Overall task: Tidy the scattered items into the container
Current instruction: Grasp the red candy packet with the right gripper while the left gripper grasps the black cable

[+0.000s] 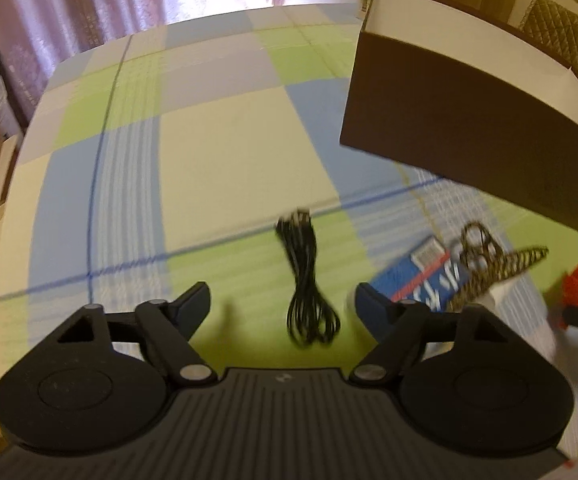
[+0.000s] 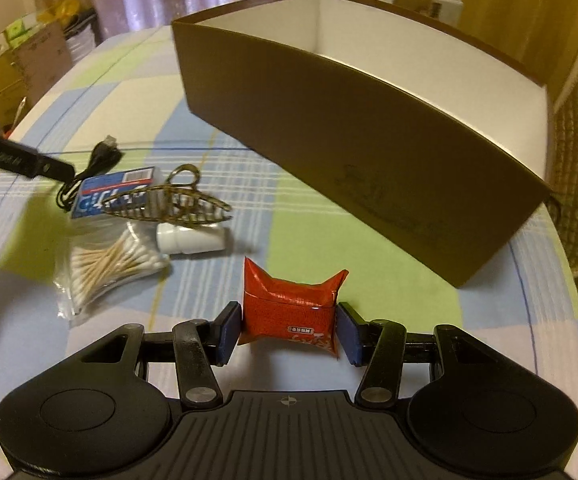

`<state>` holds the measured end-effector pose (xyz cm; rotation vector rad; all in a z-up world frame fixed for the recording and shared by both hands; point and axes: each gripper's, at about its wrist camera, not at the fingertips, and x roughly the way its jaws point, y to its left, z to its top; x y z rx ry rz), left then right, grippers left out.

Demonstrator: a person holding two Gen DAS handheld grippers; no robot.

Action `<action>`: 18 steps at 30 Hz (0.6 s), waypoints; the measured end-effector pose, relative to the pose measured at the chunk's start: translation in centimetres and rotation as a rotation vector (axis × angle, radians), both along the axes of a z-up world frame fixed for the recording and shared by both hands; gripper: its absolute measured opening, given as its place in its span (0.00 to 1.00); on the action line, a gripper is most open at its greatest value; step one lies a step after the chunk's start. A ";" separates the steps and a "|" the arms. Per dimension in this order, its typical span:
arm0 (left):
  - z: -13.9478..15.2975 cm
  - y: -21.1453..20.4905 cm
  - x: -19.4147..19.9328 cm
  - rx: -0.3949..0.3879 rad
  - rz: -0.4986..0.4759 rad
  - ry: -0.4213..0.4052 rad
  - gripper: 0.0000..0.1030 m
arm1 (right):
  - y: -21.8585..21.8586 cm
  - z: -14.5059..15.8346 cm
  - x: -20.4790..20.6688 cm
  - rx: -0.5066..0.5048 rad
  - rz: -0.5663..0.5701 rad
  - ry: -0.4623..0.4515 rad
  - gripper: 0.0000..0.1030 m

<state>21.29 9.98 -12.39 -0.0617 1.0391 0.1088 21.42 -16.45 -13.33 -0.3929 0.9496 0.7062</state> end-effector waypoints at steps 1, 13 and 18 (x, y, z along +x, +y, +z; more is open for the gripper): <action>-0.2 0.1 0.6 -0.005 -0.006 0.002 0.68 | -0.2 0.0 0.1 -0.001 -0.006 0.000 0.47; -2.6 0.3 4.6 -0.043 -0.068 0.048 0.28 | -2.0 0.3 1.0 -0.003 -0.066 -0.003 0.47; -2.6 0.8 3.6 -0.076 -0.060 0.045 0.13 | -2.1 0.4 1.0 0.001 -0.063 -0.003 0.47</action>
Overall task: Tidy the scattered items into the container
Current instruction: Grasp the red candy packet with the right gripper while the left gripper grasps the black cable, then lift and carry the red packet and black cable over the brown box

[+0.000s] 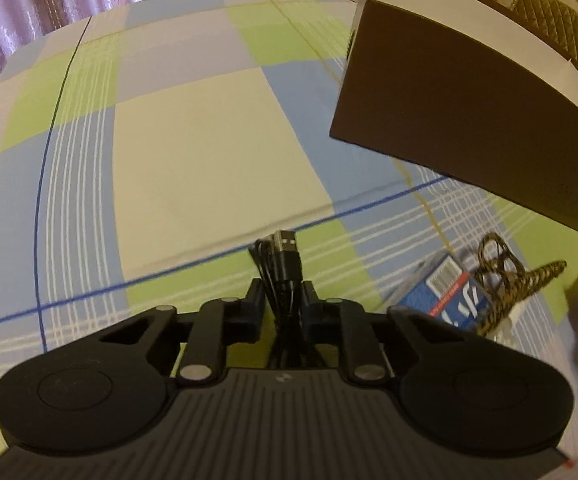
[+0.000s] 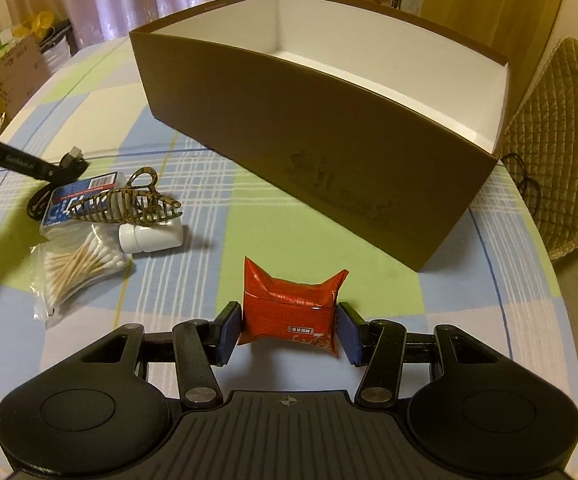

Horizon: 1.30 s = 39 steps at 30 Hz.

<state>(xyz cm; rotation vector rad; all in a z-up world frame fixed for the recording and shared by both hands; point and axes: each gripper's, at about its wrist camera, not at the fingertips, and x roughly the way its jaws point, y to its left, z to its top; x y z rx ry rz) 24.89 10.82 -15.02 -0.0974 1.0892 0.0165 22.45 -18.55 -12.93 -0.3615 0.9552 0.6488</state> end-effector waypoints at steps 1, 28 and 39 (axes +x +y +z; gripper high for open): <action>0.0 0.2 -0.5 -0.001 0.005 0.001 0.13 | 0.0 0.0 0.0 0.002 0.002 0.001 0.47; 0.5 -1.0 -5.7 0.036 0.020 0.030 0.15 | 2.1 -1.9 0.4 -0.029 0.058 0.021 0.54; 2.2 -1.9 -8.8 -0.016 0.049 -0.002 0.15 | 1.6 -0.3 0.3 0.017 0.081 0.017 0.33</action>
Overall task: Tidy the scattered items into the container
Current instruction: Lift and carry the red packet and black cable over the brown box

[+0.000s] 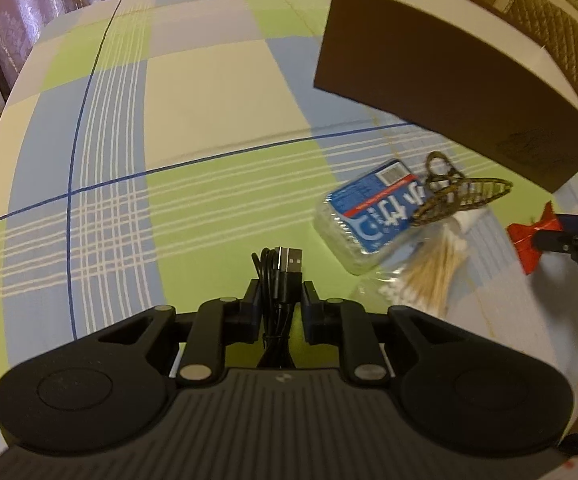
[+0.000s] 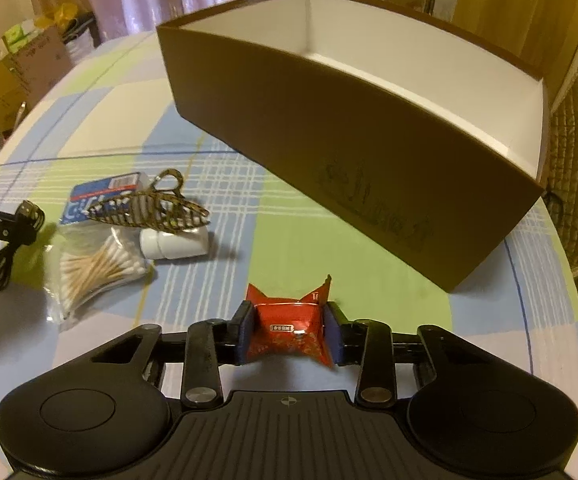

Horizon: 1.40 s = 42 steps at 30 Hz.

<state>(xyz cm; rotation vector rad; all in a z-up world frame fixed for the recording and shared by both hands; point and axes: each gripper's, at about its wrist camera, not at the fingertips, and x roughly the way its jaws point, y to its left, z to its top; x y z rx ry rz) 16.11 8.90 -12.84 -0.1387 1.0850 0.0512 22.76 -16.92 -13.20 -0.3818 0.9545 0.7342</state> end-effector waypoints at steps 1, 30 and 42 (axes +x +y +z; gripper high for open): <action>0.1 -0.1 -0.1 -0.002 -0.003 -0.005 0.15 | 0.0 0.1 -0.1 -0.002 0.006 0.001 0.32; -1.1 -0.7 -1.6 0.013 0.031 0.061 0.15 | -0.9 -1.8 -0.7 -0.191 0.863 -0.161 0.39; -1.1 -0.8 -1.6 0.017 0.061 0.062 0.15 | -0.2 -2.4 0.1 -0.112 0.603 0.025 0.24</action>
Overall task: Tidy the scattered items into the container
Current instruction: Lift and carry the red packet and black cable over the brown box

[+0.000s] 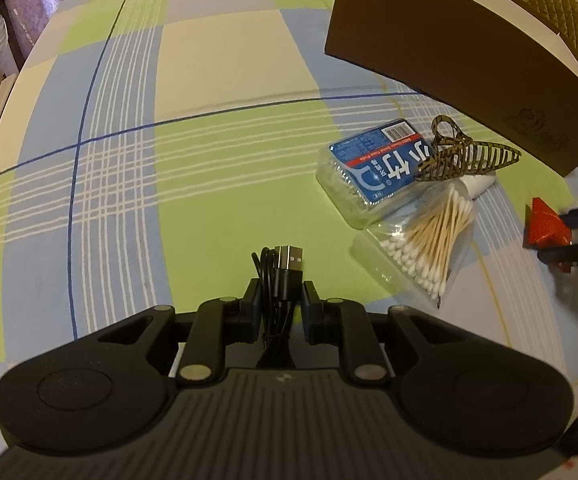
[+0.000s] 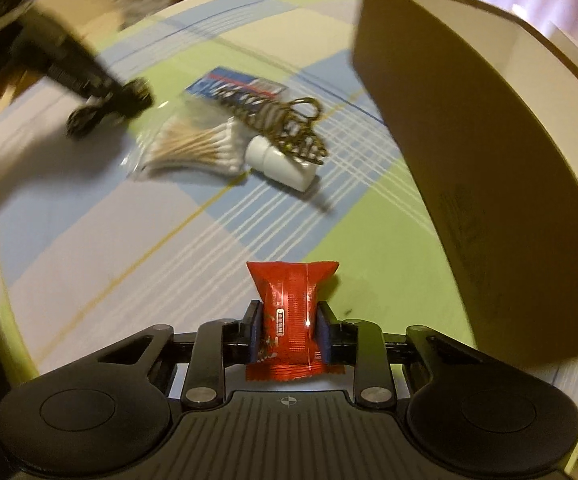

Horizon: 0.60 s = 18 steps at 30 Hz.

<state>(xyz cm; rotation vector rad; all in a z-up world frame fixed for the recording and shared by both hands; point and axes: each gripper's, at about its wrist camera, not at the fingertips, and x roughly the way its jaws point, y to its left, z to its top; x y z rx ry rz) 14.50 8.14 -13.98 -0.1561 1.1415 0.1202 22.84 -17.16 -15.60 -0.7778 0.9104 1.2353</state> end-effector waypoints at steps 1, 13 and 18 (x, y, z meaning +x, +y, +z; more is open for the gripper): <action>0.0 -0.1 0.1 0.001 -0.004 -0.001 0.15 | -0.1 0.1 0.0 0.008 -0.039 0.012 0.23; 4.4 -1.9 0.0 -0.003 -0.053 -0.112 0.15 | -3.5 3.9 0.6 0.148 -0.333 0.138 0.20; 8.1 -3.0 0.3 -0.009 -0.090 -0.203 0.15 | -4.5 6.6 0.8 0.204 -0.376 0.119 0.20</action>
